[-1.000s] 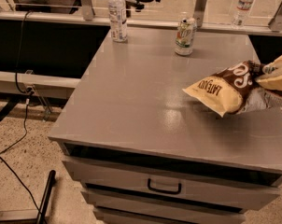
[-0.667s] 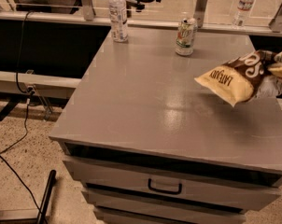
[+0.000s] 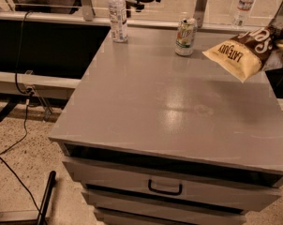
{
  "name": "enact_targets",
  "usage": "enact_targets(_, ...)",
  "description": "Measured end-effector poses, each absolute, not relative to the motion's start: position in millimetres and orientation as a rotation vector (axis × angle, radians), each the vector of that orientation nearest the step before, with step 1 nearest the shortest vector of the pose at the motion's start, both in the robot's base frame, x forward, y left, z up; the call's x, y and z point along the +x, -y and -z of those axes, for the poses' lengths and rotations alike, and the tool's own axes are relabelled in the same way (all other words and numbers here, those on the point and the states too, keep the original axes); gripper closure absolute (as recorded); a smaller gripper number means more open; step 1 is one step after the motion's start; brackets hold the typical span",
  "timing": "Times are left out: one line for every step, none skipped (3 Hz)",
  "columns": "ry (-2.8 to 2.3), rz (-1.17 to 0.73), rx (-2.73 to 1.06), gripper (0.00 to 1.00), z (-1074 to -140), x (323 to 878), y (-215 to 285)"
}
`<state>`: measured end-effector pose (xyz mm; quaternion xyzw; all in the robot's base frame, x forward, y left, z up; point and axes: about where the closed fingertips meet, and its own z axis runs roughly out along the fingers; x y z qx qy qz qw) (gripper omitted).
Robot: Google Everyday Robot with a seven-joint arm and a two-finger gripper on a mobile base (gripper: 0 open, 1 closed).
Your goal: Move brown chip bag near 7up can
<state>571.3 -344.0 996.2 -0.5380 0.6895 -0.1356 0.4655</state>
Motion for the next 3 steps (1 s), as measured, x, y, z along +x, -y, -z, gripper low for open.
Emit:
enact_targets(-1.618,0.332,-1.322,1.0,-992,590,342)
enact_targets(-1.578,0.341,-1.329,1.0,-978,605,342)
enact_targets(-1.553,0.367,-1.355,1.0,-956,623,342)
